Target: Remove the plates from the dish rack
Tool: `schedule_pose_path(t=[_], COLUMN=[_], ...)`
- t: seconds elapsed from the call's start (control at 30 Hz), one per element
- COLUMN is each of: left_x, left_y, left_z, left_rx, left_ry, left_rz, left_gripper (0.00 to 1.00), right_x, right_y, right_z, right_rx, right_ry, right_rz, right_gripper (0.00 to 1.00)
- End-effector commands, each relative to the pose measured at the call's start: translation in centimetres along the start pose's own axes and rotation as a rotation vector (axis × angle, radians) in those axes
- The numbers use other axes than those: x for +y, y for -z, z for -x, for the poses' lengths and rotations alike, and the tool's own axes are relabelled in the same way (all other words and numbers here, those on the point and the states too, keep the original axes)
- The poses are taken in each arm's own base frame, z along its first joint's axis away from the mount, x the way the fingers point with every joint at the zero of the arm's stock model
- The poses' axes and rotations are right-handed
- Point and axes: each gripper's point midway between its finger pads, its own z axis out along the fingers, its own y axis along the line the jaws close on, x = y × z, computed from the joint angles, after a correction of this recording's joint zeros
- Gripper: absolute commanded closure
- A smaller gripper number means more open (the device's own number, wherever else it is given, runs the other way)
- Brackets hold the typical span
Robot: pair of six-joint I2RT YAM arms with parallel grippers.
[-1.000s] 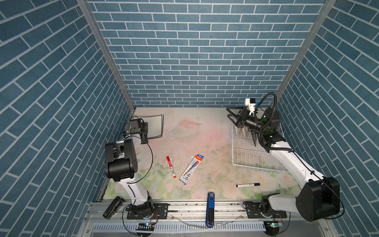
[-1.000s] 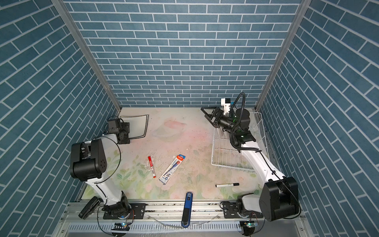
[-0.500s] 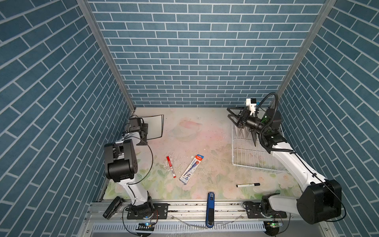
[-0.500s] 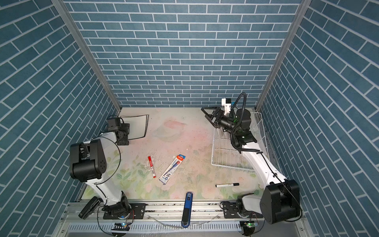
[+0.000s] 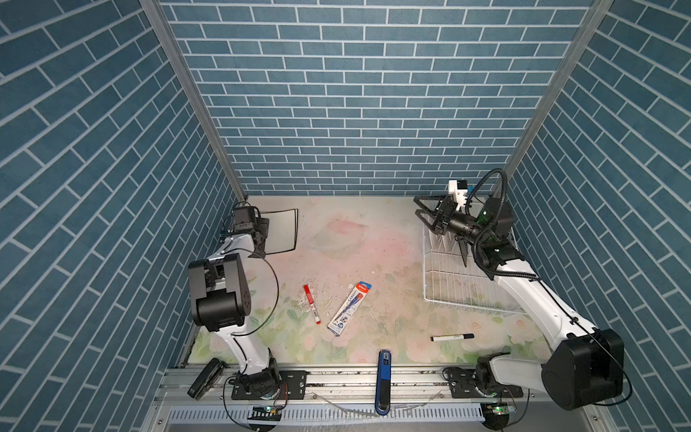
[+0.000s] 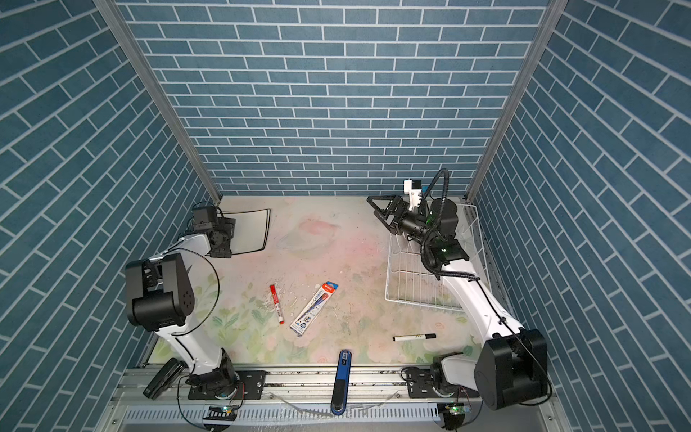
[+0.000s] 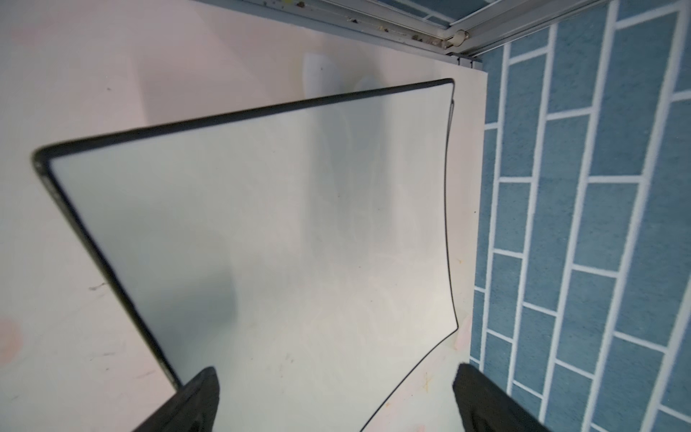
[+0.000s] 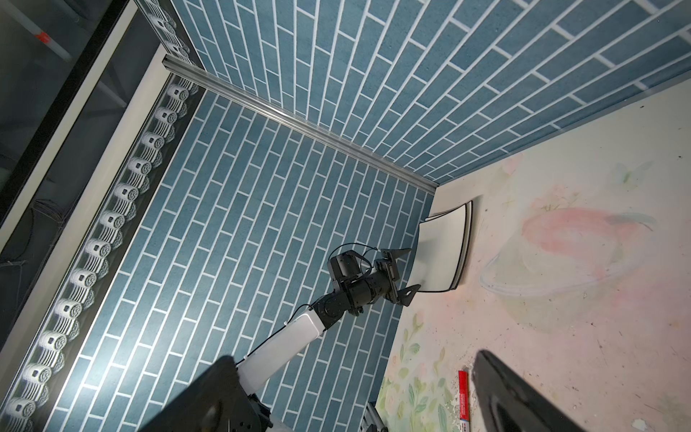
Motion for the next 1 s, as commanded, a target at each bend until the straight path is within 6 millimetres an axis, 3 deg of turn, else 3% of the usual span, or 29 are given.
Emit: schedule_pose_path(t=[0.0, 0.27, 0.4, 0.63, 0.97], left_x=[0.2, 0.3, 1.3, 3.0, 3.7], left_y=[-0.6, 1.2, 1.8, 1.5, 1.2], left_z=[-0.4, 0.0, 0.4, 0.6, 1.2], left_rx=[0.017, -0.021, -0.044, -0.042, -0.062], left_ry=[-0.039, -0.043, -0.022, 0.027, 0.023], left_rz=[0.019, 0.017, 0.051, 0.107, 0.146], left_gripper=[0.00, 0.00, 0.00, 0.00, 0.00], right_x=[2.4, 2.6, 2.5, 3.0, 1.5], right_y=[0.3, 0.3, 0.4, 0.5, -0.1], right_z=[1.2, 1.3, 1.2, 1.5, 1.3], right_rx=[-0.034, -0.037, -0.043, -0.049, -0.038], right_ry=[0.101, 0.101, 0.098, 0.099, 0.088], right_rz=[0.040, 0.041, 0.038, 0.034, 0.027], right_gripper=[0.01, 0.01, 0.01, 0.01, 0.01])
